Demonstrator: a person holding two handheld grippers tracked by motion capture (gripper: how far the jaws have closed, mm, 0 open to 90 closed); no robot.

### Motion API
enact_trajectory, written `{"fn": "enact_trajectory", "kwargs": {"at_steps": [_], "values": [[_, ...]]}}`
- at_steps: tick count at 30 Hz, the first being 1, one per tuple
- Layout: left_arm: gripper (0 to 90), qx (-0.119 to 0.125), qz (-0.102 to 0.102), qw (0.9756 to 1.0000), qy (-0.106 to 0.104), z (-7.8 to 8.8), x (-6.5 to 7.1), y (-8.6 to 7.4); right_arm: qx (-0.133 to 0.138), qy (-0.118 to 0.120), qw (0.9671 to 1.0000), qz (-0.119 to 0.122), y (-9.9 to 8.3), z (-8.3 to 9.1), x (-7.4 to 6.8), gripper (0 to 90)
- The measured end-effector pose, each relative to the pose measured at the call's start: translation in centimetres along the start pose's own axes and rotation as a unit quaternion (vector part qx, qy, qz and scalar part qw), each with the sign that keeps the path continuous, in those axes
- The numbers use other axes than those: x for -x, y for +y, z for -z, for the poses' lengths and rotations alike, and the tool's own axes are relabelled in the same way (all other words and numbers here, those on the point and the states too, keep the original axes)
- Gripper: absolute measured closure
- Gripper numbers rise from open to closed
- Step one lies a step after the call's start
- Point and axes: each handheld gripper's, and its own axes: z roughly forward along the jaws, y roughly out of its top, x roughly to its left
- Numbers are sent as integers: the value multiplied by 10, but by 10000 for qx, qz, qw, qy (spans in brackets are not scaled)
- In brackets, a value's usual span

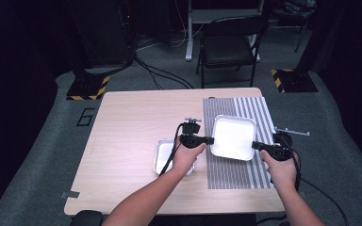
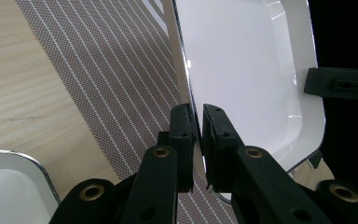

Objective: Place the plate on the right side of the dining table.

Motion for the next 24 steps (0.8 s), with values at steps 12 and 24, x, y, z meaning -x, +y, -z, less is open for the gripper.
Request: {"fn": "enact_trajectory", "kwargs": {"at_steps": [12, 24], "values": [[826, -92, 6, 9999, -51, -12, 1, -4, -25, -69, 9999, -76, -6, 0, 9, 845], [828, -163, 10, 9998, -94, -25, 4, -5, -21, -153, 9998, -135, -10, 3, 18, 845]]}}
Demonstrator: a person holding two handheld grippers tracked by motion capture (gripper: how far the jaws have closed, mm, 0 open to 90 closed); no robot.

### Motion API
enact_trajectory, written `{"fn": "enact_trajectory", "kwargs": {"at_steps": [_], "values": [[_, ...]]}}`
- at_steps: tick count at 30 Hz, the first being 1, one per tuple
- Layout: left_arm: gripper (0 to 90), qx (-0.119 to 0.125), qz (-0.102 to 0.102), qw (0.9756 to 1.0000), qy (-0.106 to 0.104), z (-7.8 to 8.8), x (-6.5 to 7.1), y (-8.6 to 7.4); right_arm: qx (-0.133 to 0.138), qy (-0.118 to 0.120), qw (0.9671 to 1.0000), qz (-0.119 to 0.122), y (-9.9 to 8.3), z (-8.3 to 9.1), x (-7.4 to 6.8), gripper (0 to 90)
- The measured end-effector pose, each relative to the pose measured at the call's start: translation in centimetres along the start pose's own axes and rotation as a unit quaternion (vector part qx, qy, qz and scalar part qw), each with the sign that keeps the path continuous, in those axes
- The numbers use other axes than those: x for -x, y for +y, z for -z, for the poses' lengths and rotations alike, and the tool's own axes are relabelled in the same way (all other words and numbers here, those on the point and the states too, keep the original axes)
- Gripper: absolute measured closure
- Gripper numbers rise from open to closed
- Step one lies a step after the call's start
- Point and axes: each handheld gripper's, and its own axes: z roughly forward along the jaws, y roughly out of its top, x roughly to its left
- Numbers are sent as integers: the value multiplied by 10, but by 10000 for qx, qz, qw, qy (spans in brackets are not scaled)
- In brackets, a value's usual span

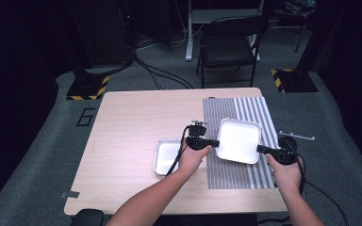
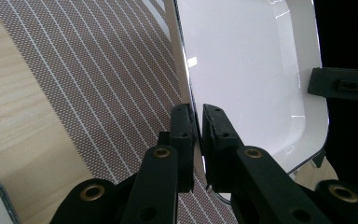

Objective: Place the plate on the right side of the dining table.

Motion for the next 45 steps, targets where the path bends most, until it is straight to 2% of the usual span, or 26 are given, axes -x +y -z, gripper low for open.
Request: {"fn": "enact_trajectory", "kwargs": {"at_steps": [31, 45], "values": [[831, -158, -8, 9999, -31, -23, 1, -3, -13, -178, 9998, -36, -7, 1, 15, 845], [832, -229, 162, 9996, 11, -39, -3, -4, -7, -228, 9997, -19, -4, -7, 22, 848]]}}
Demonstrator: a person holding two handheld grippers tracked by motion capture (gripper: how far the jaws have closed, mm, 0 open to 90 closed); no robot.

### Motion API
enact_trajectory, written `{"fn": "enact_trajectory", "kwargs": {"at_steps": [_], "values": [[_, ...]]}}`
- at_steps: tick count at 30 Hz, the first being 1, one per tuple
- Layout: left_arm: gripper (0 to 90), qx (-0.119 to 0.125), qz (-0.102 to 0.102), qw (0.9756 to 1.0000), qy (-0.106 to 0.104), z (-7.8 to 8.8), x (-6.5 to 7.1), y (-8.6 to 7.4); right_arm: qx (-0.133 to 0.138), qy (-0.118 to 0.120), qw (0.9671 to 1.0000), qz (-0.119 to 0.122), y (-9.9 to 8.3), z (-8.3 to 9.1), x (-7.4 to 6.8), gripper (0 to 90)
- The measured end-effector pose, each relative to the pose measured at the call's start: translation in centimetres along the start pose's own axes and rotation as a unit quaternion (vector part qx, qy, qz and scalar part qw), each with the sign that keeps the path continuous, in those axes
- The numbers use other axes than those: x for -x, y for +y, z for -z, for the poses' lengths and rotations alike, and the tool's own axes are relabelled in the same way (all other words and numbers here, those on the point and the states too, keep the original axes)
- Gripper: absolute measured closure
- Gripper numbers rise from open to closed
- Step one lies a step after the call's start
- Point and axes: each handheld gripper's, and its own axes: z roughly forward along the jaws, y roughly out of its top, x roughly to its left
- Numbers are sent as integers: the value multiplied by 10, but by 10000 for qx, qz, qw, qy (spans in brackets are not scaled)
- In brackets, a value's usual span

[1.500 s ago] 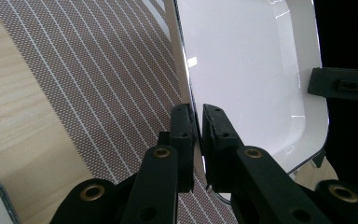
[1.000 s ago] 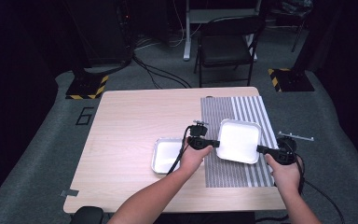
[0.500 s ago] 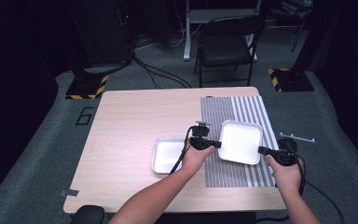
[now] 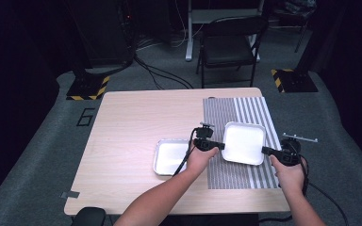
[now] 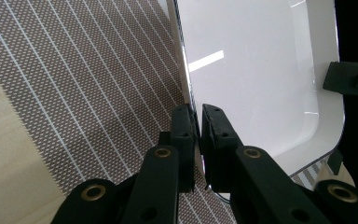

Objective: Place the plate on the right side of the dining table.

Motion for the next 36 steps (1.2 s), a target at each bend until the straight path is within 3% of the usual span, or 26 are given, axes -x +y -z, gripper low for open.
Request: {"fn": "enact_trajectory", "kwargs": {"at_steps": [13, 15, 36], "values": [[832, -30, 160, 9999, 48, -11, -7, -1, -51, -26, 10000, -10, -1, -16, 9, 852], [831, -28, 106, 9999, 66, -13, -9, -2, -73, -67, 9999, -24, -1, -20, 12, 855], [828, -76, 265, 9995, 154, -24, -15, -1, -209, -215, 9996, 4, 2, -40, 18, 863]]}}
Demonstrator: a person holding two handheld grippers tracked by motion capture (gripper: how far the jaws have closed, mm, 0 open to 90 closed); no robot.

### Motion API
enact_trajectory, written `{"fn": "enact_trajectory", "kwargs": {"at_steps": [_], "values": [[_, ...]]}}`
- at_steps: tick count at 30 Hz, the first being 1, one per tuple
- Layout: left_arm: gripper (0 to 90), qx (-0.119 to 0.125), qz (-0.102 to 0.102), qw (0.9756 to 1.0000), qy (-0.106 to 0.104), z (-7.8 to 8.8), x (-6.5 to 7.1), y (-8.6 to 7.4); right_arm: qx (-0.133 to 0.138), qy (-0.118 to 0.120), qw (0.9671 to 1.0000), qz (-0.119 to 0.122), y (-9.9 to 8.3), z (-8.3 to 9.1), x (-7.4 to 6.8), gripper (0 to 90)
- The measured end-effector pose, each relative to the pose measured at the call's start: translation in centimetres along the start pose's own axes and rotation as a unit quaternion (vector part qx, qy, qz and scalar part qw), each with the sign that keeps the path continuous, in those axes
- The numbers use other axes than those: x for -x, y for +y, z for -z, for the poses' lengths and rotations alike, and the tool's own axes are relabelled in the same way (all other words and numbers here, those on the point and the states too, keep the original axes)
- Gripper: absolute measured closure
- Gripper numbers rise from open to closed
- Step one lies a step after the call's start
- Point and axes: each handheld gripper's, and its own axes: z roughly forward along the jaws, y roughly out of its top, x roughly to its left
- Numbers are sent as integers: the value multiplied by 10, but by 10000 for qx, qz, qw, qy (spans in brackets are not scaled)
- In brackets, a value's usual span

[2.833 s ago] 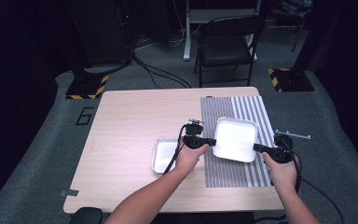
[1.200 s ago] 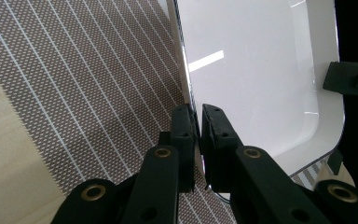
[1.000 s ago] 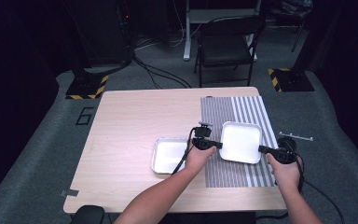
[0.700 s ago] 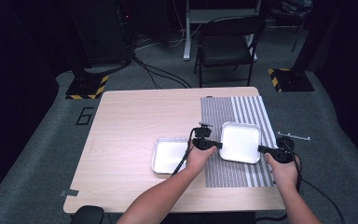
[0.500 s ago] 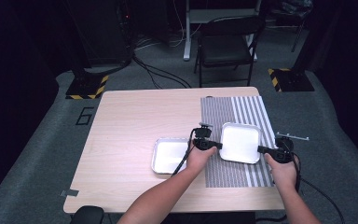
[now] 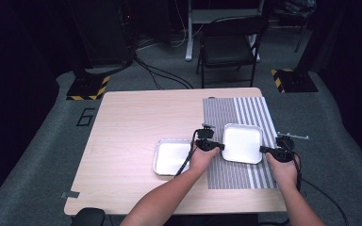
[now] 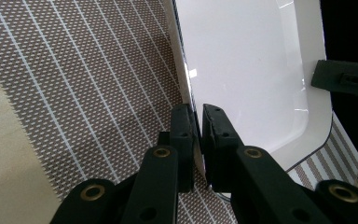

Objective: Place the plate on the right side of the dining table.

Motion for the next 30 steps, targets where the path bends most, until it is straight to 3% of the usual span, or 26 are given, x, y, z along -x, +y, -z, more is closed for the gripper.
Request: {"fn": "enact_trajectory", "kwargs": {"at_steps": [16, 19, 22, 30], "values": [[813, -34, 6, 10000, -42, -8, 0, 2, -43, -139, 9999, -52, 10, -10, 7, 879], [808, 11, 90, 9999, -54, -9, 0, 2, -52, -159, 9999, 4, 12, -12, 6, 880], [806, -22, 4, 10000, -36, -8, -1, 3, -66, -164, 9998, -32, 13, -14, 7, 882], [802, 42, 146, 9998, -102, -10, -1, 3, -80, -228, 9997, -3, 16, -18, 8, 885]]}}
